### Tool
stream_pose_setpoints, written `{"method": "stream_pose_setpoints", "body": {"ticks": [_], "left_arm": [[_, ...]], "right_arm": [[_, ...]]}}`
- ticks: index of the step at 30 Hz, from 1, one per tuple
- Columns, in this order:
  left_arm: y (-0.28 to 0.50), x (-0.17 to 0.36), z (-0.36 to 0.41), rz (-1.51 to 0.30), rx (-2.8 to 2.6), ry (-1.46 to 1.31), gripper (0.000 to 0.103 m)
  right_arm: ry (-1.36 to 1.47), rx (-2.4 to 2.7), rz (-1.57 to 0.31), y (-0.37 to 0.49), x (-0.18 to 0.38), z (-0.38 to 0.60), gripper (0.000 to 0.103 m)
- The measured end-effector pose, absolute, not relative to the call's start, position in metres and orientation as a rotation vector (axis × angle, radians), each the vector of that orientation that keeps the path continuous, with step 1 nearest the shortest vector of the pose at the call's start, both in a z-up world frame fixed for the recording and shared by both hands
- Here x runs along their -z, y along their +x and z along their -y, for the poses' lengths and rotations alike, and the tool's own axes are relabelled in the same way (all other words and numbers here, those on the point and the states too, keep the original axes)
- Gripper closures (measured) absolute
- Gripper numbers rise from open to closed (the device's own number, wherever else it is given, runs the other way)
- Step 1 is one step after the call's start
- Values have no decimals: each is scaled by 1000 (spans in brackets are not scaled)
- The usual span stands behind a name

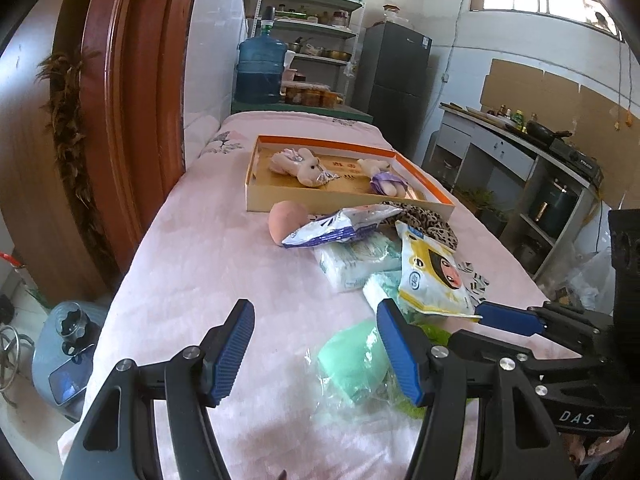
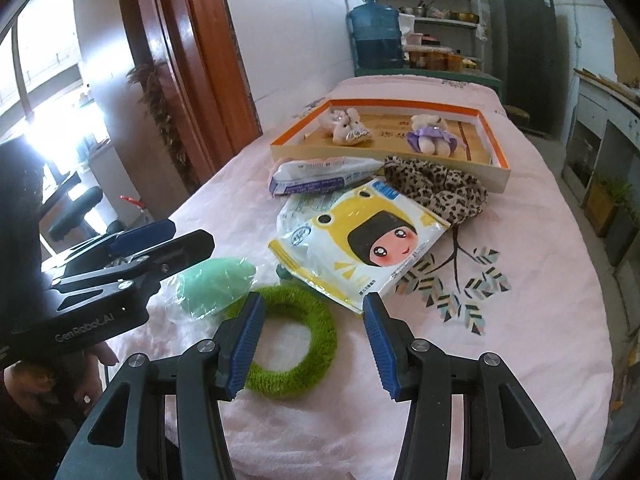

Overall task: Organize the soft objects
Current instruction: 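Grasp the mint-green sponge with the left tool while the right tool grasps the green ring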

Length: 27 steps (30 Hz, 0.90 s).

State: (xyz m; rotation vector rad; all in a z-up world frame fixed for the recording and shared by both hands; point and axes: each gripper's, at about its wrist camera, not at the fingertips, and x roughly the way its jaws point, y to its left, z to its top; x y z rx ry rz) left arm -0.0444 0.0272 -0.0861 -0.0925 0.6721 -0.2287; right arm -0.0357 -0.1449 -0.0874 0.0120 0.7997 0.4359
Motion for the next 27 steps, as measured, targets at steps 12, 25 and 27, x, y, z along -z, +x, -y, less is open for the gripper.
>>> {"method": "stream_pose_setpoints", "body": {"ticks": [12, 25, 27], "left_arm": [[-42, 99, -18, -721, 274, -73, 40], [-37, 121, -15, -809, 359, -136, 42], [-36, 122, -16, -811, 367, -147, 49]], "right_arm": [[27, -433, -869, -31, 104, 145, 51], [50, -455, -933, -25, 117, 144, 51], [45, -456, -932, -25, 118, 144, 52]]}}
